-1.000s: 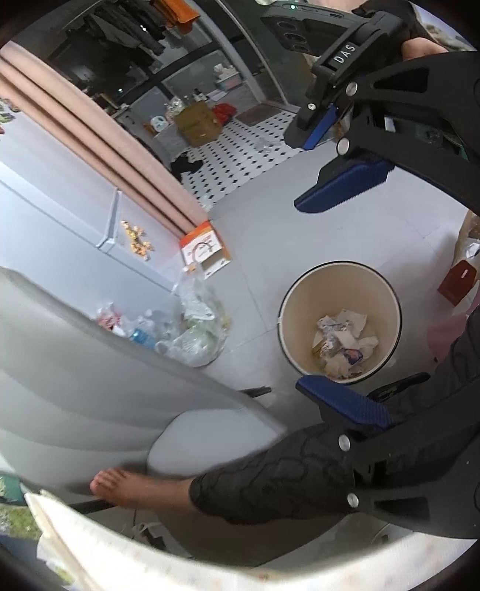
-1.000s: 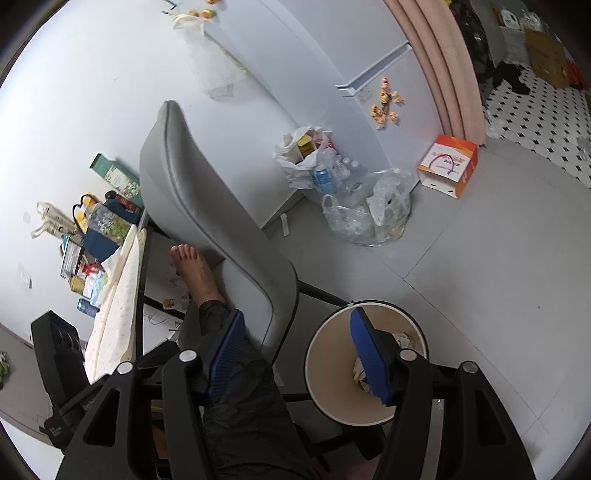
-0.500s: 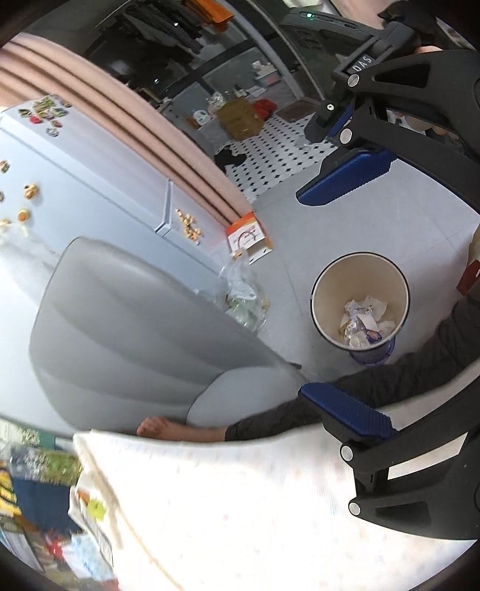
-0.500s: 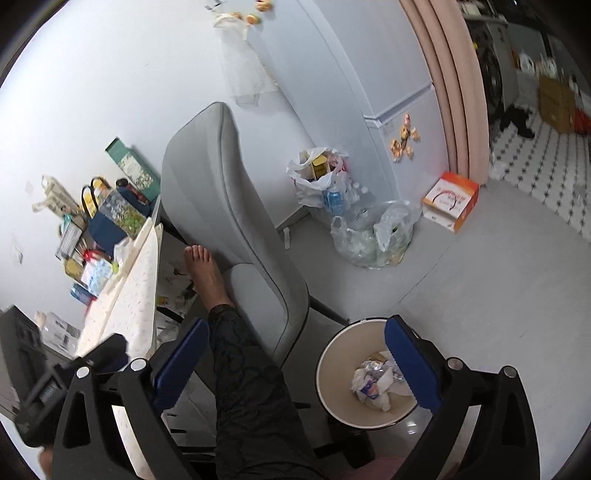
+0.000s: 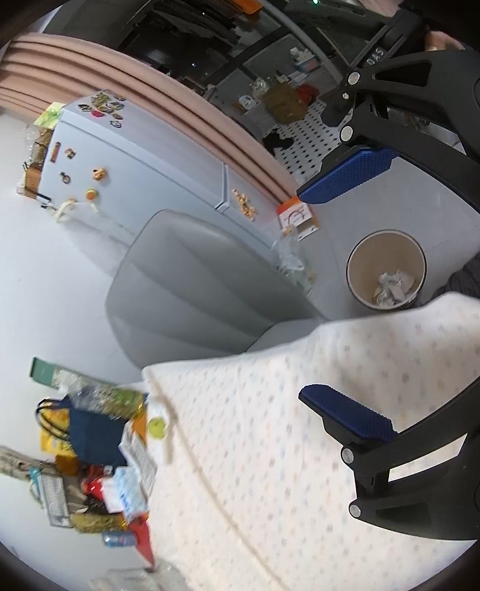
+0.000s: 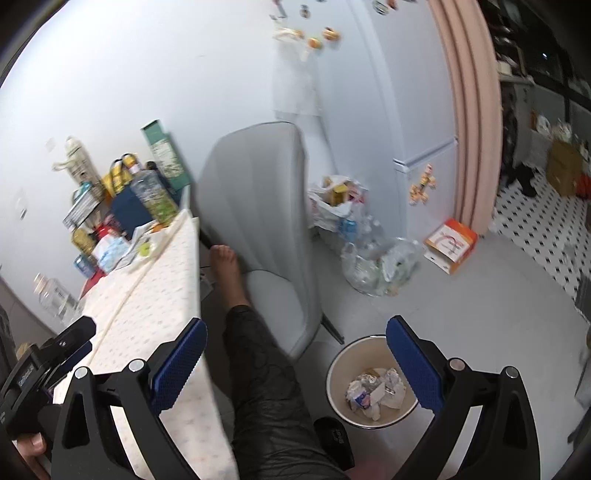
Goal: Collect trash
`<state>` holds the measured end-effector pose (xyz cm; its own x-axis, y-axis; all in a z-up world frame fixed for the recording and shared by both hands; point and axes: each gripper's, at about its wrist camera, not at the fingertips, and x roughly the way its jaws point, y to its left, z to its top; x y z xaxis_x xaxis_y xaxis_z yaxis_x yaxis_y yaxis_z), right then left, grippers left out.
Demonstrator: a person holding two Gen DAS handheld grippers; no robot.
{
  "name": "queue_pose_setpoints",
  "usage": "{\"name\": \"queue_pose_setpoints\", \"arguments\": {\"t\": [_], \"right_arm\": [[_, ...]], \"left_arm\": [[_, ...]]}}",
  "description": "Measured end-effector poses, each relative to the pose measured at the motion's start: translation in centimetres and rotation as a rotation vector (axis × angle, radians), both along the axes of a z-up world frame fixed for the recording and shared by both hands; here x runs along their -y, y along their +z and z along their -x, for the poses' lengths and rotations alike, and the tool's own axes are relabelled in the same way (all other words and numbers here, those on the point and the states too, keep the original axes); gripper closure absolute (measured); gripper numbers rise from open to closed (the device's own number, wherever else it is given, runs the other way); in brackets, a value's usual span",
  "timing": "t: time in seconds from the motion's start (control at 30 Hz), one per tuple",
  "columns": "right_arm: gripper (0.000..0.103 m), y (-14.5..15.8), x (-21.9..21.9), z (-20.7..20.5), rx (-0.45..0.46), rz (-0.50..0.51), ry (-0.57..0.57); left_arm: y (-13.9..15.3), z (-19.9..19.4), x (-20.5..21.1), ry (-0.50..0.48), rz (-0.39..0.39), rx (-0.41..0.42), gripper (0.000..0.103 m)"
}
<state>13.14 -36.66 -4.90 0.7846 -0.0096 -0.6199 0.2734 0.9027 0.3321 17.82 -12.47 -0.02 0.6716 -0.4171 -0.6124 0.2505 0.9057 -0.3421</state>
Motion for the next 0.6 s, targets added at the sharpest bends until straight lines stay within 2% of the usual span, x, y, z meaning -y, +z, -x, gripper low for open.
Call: {"name": "queue_pose_setpoints", "arguments": {"t": [0.3,0.6], "right_arm": [[0.008,2.4,-4.4,1.6,0.006,0.053,0.063],[0.008,4.8,-7.9,4.9,0.049,0.086,0.109]], "left_arm": [[2.2,3.3,-4.2,0.029,-0.031,0.049,0.006],[4.4,7.7,-8.4,0.083,-0.055,0.112,0.006]]}}
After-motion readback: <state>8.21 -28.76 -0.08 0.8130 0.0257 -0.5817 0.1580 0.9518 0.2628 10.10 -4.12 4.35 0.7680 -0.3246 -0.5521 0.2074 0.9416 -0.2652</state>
